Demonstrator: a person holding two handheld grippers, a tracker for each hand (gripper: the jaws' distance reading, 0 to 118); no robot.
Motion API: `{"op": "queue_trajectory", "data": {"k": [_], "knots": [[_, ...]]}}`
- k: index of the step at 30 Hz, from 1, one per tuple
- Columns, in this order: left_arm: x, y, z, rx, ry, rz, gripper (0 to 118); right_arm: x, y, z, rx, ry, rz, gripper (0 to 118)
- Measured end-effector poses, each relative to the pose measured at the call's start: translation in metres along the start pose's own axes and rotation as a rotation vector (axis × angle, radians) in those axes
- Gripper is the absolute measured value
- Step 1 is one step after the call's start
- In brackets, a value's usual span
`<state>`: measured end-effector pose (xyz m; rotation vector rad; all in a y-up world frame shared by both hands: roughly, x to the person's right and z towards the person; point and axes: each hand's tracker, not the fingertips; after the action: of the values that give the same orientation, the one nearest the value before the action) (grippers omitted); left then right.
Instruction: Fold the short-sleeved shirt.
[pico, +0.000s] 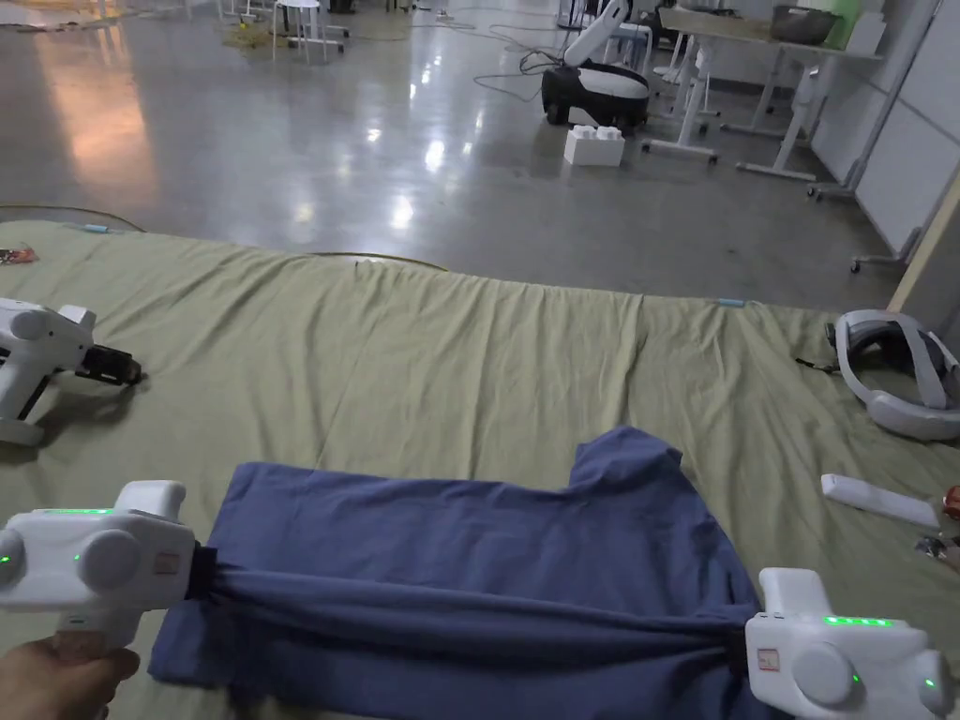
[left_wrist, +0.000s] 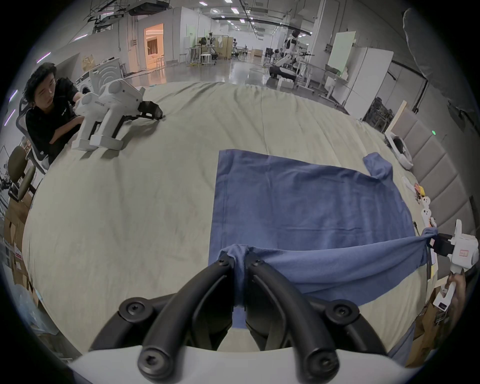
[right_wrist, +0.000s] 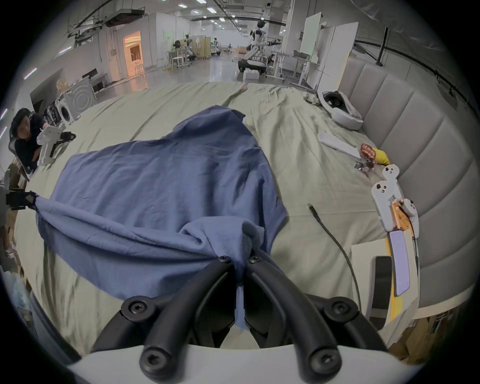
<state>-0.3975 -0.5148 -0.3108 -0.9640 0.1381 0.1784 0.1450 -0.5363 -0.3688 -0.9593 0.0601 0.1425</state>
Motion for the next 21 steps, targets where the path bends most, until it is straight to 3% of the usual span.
{"op": "queue_trajectory", "data": {"k": [3, 5, 7, 8, 11, 21], "knots": [[0.003, 0.003, -0.019, -0.047, 0.017, -0.014, 10, -0.005, 0.005, -0.021, -0.022, -0.002, 0.004, 10], [0.004, 0.003, -0.027, -0.082, 0.024, -0.019, 15, -0.007, 0.004, -0.029, -0.038, -0.020, 0.023, 27], [0.005, 0.000, -0.024, -0.079, 0.038, -0.026, 39, -0.008, 0.002, -0.026, -0.039, -0.039, 0.028, 44], [0.006, -0.001, -0.020, -0.062, 0.052, -0.030, 50, -0.009, -0.001, -0.020, -0.028, -0.038, 0.021, 46], [0.006, -0.003, -0.003, 0.022, 0.003, -0.020, 64, -0.009, -0.003, -0.002, 0.045, -0.015, -0.022, 51], [0.050, -0.023, 0.089, 0.488, -0.085, -0.057, 64, -0.058, -0.020, 0.101, 0.553, 0.025, -0.015, 46]]}}
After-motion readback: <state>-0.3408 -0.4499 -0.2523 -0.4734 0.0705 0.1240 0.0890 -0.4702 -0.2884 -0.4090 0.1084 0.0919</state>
